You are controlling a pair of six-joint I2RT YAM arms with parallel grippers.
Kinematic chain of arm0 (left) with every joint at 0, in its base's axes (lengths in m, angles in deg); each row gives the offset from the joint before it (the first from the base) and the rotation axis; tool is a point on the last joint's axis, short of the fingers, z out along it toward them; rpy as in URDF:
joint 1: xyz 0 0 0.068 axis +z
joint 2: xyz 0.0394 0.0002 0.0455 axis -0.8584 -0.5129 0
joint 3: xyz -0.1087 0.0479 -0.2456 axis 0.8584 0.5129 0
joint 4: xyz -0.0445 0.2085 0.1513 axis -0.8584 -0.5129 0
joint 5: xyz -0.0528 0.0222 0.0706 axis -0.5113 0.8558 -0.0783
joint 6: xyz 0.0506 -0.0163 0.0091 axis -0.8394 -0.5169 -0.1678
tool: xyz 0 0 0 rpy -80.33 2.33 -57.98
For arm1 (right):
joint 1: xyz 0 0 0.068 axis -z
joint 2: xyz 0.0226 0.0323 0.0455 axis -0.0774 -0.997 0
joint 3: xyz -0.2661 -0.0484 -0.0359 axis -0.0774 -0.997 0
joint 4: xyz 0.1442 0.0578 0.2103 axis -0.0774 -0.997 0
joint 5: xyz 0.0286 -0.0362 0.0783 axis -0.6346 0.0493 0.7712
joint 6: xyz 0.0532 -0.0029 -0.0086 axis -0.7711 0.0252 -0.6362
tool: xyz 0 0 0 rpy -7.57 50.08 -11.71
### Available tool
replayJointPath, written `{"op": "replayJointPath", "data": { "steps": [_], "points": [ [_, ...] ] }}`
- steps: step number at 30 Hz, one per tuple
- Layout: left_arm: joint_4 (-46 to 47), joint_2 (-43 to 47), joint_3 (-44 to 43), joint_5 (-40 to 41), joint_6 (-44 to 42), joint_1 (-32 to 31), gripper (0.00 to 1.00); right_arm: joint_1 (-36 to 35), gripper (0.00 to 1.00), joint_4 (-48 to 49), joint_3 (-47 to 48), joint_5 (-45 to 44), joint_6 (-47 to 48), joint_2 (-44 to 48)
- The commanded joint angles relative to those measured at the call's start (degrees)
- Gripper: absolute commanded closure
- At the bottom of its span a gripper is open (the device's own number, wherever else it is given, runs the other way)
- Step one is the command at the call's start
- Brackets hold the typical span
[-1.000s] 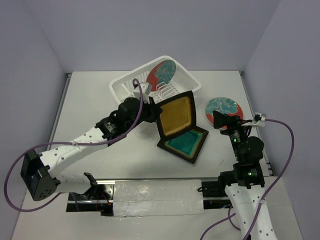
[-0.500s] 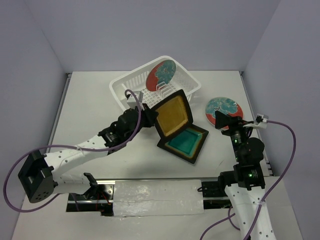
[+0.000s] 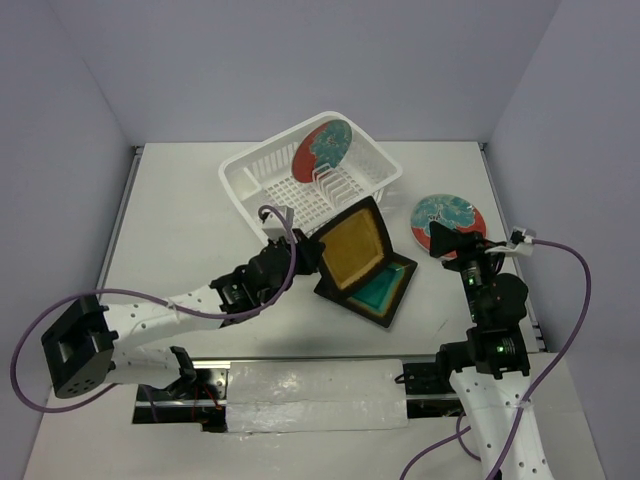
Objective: Unload the plates from the dish rack
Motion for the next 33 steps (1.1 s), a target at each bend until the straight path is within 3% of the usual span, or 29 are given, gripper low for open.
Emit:
{"op": "replayJointPath", "data": {
  "steps": [1, 16, 33],
  "points": [
    [16.1, 1.3, 0.7, 7.1, 5.5, -1.9, 1.00, -0.2, 0.25, 1.1, 2.0, -0.3, 0.9, 1.6],
    [26.7, -0.9, 8.1, 15.0, 14.5, -4.0, 1.00, -0.2, 0.25, 2.2, 0.7, 0.0, 1.2, 1.2],
    [31.0, -6.8, 11.0, 23.2, 23.6, -10.2, 1.00, -0.1, 0.25, 0.8, 0.9, -0.5, 1.3, 1.0]
  ]
}}
